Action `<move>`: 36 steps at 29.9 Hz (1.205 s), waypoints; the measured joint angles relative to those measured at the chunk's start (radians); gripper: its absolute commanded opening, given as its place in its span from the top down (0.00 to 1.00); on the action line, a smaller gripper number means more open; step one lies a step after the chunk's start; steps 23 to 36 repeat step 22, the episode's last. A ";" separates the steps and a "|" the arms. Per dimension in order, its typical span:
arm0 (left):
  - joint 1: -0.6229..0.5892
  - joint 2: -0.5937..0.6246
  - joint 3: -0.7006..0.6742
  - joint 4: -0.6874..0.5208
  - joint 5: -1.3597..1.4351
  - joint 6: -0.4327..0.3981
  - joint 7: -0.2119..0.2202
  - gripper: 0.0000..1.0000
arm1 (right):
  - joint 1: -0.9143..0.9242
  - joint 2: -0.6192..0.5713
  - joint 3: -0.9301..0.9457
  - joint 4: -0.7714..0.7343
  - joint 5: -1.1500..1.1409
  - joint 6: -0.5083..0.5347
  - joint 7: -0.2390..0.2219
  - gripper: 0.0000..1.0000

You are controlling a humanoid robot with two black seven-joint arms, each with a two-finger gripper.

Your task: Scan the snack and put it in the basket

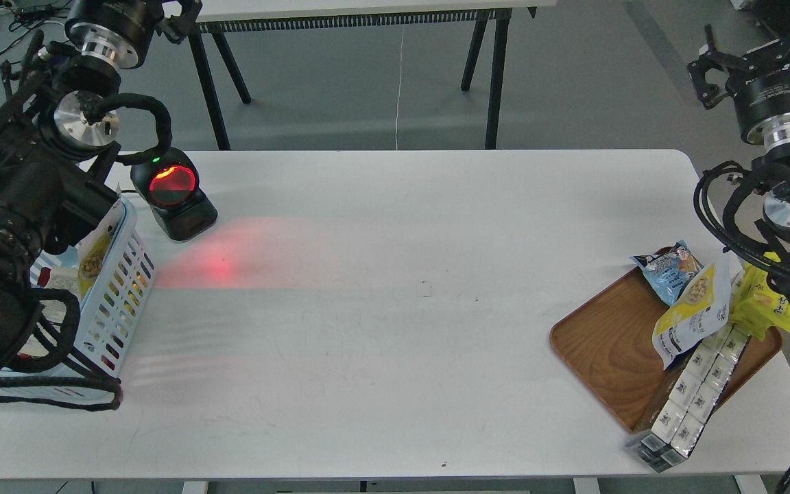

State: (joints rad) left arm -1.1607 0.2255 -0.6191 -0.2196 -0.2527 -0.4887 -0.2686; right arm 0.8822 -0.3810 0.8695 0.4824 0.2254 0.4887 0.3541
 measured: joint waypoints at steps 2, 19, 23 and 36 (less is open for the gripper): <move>0.025 -0.020 -0.009 0.000 -0.051 0.000 0.000 0.00 | 0.000 0.021 0.013 -0.010 0.001 0.000 -0.002 0.01; 0.162 -0.095 -0.016 -0.011 -0.109 0.000 -0.010 0.00 | 0.016 0.037 0.017 -0.015 -0.001 0.000 -0.003 0.01; 0.164 -0.094 -0.017 -0.011 -0.109 0.000 -0.011 0.00 | 0.018 0.037 0.017 -0.012 -0.001 0.000 -0.003 0.01; 0.164 -0.094 -0.017 -0.011 -0.109 0.000 -0.011 0.00 | 0.018 0.037 0.017 -0.012 -0.001 0.000 -0.003 0.01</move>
